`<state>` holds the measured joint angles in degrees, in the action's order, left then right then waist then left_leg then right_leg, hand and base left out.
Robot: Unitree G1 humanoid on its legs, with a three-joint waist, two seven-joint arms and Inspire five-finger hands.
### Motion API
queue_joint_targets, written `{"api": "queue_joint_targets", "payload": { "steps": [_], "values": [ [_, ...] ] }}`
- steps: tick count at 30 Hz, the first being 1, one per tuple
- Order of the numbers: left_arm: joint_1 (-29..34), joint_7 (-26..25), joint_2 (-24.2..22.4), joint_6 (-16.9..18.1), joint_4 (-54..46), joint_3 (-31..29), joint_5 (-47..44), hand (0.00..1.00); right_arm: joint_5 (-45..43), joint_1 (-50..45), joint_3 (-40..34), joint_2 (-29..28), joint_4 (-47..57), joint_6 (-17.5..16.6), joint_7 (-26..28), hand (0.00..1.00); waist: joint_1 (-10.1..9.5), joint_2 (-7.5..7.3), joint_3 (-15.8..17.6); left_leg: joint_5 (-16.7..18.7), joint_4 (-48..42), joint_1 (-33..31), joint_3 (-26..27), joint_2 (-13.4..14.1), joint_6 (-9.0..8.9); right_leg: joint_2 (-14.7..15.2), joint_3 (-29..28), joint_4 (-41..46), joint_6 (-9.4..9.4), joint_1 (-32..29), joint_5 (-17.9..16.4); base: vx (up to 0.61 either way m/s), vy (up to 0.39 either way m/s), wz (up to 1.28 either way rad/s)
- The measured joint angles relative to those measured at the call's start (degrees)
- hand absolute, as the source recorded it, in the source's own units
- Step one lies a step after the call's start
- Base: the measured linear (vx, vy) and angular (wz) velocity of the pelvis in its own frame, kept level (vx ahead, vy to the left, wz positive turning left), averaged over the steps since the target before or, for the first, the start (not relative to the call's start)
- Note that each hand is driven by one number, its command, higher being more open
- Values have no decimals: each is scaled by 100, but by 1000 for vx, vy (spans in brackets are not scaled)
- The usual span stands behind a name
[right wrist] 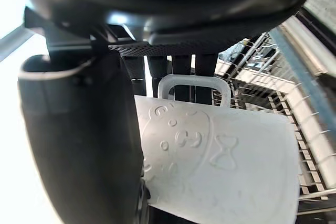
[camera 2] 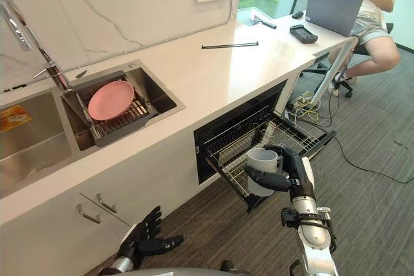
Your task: Walk over to the sink, pick up the cup, carry it to the dishwasher, place the cup inside the dishwasher, then close the dishwasher door
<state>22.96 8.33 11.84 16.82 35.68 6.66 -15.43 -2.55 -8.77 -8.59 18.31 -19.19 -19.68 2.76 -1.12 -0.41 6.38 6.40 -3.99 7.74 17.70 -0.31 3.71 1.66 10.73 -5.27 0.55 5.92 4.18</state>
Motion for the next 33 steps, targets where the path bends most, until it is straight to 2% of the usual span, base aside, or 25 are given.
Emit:
{"api": "queue_joint_targets", "payload": {
  "steps": [5,6,7,11,13,20,25,27,32,33],
  "values": [
    [-92,-83,110,190,341,-370,97,100,-1,655,2,466,-611,76,-17,0,-100,-30,248,-81,16,-203,-69,-52,12,64,81,0,69,-170,27,-66,17,10],
    [-135,-95,123,220,357,-431,91,100,-1,830,7,521,-757,93,-35,0,-110,-87,319,-86,-34,-332,-90,-54,15,79,91,0,68,-267,49,-64,14,14],
    [-227,-97,152,250,359,-482,85,100,3,1062,19,598,-917,137,-81,0,-137,-57,431,-101,-123,-473,-121,-54,39,93,122,1,60,-353,87,-58,6,15],
    [-728,-101,200,311,386,-634,-45,100,66,1963,310,917,-1622,175,-269,0,-261,-197,1016,-99,-517,-1022,-210,-12,68,108,202,10,17,-690,235,-57,-5,14],
    [-1008,-100,194,354,500,-632,-65,100,121,2394,442,1118,-1903,180,-294,0,-289,-197,1278,-70,-720,-1290,-275,10,97,109,259,35,-23,-825,331,-32,11,17],
    [-1399,-135,180,380,502,-630,-181,100,161,3475,628,1627,-2283,190,-333,0,-392,-106,1898,97,-1297,-1976,-313,122,198,85,303,163,-32,-1284,412,-50,39,4],
    [-1688,-157,165,381,540,-626,-398,100,166,4291,810,1807,-2747,317,-323,0,-487,-38,2026,123,-1556,-2453,-313,171,239,87,316,298,-63,-1709,444,-79,51,1],
    [-1865,-156,104,394,587,-617,-446,100,171,4538,928,1890,-2821,444,-305,0,-580,31,2064,131,-1651,-2658,-304,203,252,86,326,412,-73,-1922,436,-52,36,-1],
    [-2169,-157,-44,418,737,-583,-560,100,287,4717,1191,1868,-2875,653,-193,0,-700,46,2072,132,-1799,-2985,-314,281,251,74,382,661,-161,-2292,321,-24,8,1],
    [-2243,-157,-88,423,735,-516,-604,100,415,4756,1191,1863,-2875,682,-192,0,-732,52,2076,132,-1830,-3053,-316,308,251,66,394,744,-225,-2384,254,0,0,0]
  ]
}}
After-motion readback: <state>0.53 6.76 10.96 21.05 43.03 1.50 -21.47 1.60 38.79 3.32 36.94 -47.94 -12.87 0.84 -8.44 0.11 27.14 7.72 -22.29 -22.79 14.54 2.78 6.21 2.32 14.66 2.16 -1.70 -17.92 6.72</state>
